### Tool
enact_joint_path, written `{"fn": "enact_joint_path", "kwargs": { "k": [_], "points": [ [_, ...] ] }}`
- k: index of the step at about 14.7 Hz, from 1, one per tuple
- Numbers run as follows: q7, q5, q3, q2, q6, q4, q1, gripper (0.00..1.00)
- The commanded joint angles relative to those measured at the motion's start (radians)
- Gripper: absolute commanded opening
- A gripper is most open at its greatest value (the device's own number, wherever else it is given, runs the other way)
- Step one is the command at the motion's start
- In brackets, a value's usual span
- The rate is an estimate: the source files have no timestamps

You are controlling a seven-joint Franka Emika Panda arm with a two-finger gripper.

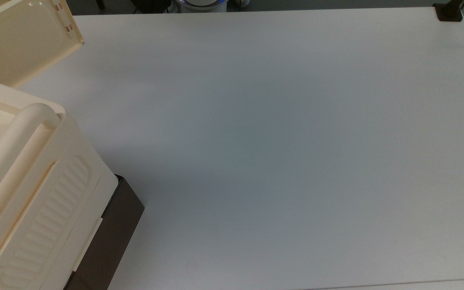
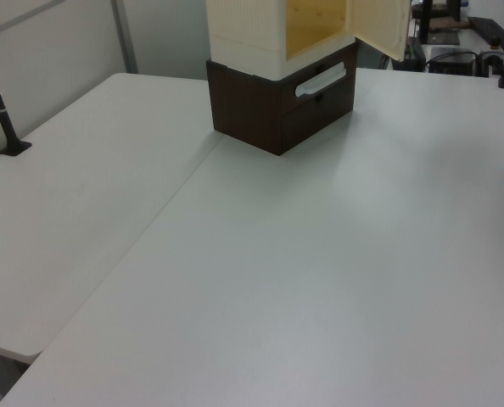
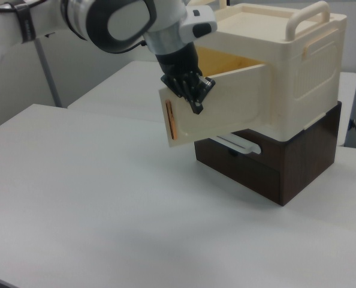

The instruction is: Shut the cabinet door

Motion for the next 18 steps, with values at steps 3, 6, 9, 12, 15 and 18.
{"fn": "enact_joint_path", "kwargs": {
  "k": [3,6,9,12,15,18],
  "points": [
    [0.117,0.127,0.006,0.057,0.174,-0.001,0.001,0.0],
    [0.154,0.239,0.009,0.1,0.312,0.004,0.001,0.0],
    [0.197,0.264,0.01,0.114,0.394,0.004,0.006,0.0],
    [0.275,0.279,0.025,0.142,0.513,0.004,0.01,0.0],
    [0.346,0.311,0.042,0.191,0.662,0.007,0.009,0.0],
    [0.36,0.313,0.058,0.209,0.702,0.005,0.006,0.0]
  ]
}}
